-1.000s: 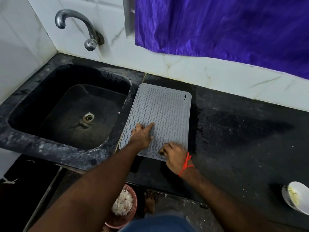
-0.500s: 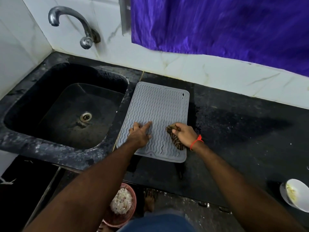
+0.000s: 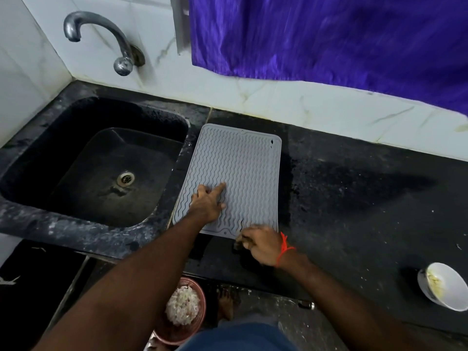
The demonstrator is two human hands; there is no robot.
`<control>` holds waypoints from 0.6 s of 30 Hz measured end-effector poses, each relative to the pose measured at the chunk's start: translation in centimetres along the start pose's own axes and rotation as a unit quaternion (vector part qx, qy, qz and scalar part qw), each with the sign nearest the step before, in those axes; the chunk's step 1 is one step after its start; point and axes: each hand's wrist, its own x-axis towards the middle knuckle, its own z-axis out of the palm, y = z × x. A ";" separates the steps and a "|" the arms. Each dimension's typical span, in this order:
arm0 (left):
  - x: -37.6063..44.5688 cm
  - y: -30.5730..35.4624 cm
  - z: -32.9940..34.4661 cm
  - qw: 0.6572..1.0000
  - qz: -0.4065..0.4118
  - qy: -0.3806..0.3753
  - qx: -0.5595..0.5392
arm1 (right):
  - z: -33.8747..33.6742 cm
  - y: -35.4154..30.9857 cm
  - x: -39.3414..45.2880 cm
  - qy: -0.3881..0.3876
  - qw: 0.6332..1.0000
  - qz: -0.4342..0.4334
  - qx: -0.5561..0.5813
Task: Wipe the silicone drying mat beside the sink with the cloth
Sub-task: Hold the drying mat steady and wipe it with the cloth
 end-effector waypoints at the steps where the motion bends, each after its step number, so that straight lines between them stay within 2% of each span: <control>1: -0.1 0.0 0.0 1.000 0.000 0.000 -0.001 | -0.4 0.0 -0.3 -0.071 0.997 0.000 0.038; 2: -0.1 -0.1 0.1 1.000 -0.001 0.000 -0.001 | -0.6 0.0 -0.7 -0.120 0.991 -0.003 0.066; 4: -0.1 0.0 0.0 1.000 0.000 -0.002 0.000 | -0.8 0.2 -1.5 -0.115 0.986 0.006 0.124; 9: -0.4 0.2 -0.1 1.000 -0.006 -0.003 0.012 | -2.6 1.1 -0.5 0.105 0.955 0.061 0.269; 10: -0.4 0.2 -0.1 1.000 -0.009 -0.005 0.013 | -2.7 1.2 0.0 0.132 0.959 0.073 0.241; 12: -0.4 0.1 -0.1 1.000 -0.011 -0.008 0.012 | -2.2 1.0 0.5 0.155 0.979 0.075 0.106; 15: -0.5 0.3 -0.2 1.000 -0.007 -0.011 0.008 | -0.3 0.0 0.5 0.124 0.991 0.034 -0.041; 17: -0.7 0.2 -0.1 1.000 -0.002 -0.007 0.008 | 0.2 -0.4 0.6 0.064 0.997 0.031 -0.004; 18: -0.8 0.1 0.0 1.000 0.003 -0.002 0.007 | 0.0 -0.3 0.7 0.036 0.996 0.048 0.071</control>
